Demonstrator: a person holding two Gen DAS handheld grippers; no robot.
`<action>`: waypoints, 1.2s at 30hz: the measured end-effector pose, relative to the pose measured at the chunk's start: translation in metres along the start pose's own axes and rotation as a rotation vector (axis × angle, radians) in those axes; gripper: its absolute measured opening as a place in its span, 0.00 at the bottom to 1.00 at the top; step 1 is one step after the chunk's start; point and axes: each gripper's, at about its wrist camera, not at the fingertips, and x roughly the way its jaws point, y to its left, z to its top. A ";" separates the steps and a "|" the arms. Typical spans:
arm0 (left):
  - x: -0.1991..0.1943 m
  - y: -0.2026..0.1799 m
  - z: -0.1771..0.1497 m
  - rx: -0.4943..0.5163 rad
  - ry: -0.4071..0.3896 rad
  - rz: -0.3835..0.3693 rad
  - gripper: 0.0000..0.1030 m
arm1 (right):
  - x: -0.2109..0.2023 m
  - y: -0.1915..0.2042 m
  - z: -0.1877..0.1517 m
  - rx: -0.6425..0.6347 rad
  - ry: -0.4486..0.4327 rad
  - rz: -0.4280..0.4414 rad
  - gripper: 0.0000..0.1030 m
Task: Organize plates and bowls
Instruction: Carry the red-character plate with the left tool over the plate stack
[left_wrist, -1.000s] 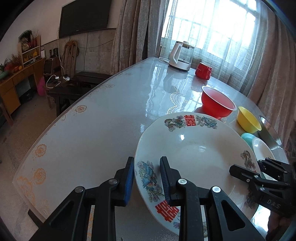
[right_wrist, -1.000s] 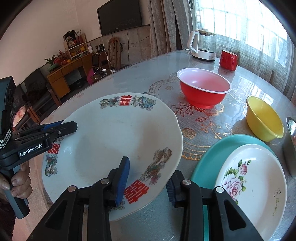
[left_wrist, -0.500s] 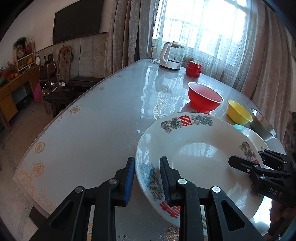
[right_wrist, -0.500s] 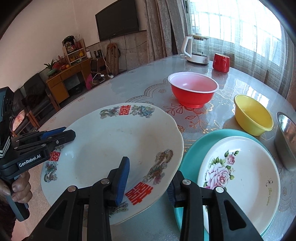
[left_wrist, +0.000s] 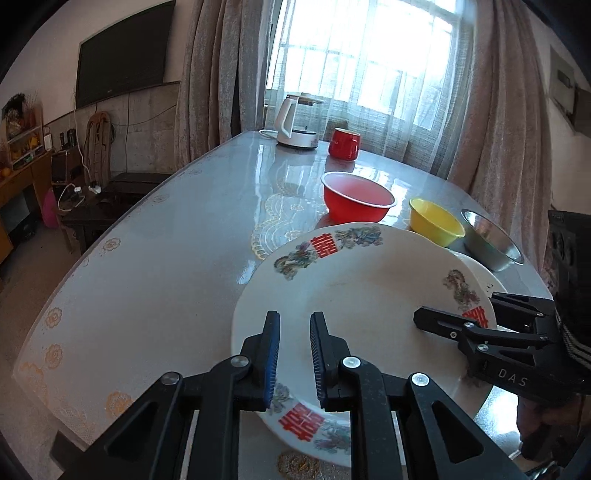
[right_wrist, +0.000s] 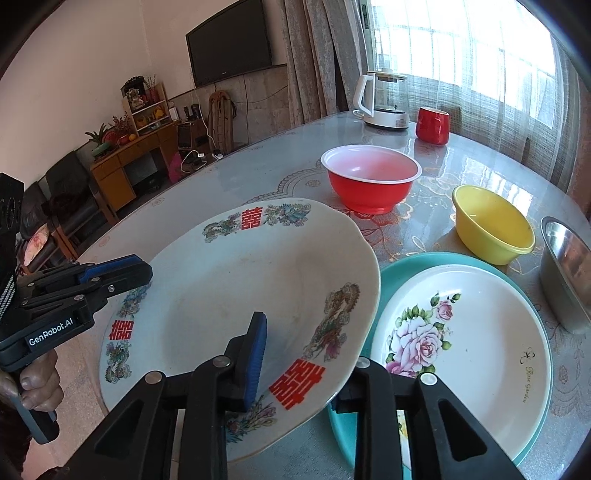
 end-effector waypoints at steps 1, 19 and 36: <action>0.001 -0.010 0.002 0.042 -0.008 0.033 0.16 | -0.001 0.003 0.001 -0.013 -0.004 -0.002 0.25; 0.019 0.074 -0.010 -0.270 0.131 -0.097 0.38 | 0.012 -0.010 0.003 0.052 0.035 0.019 0.26; 0.015 0.035 -0.006 -0.122 0.064 -0.082 0.29 | -0.001 -0.011 0.004 0.035 -0.016 0.006 0.27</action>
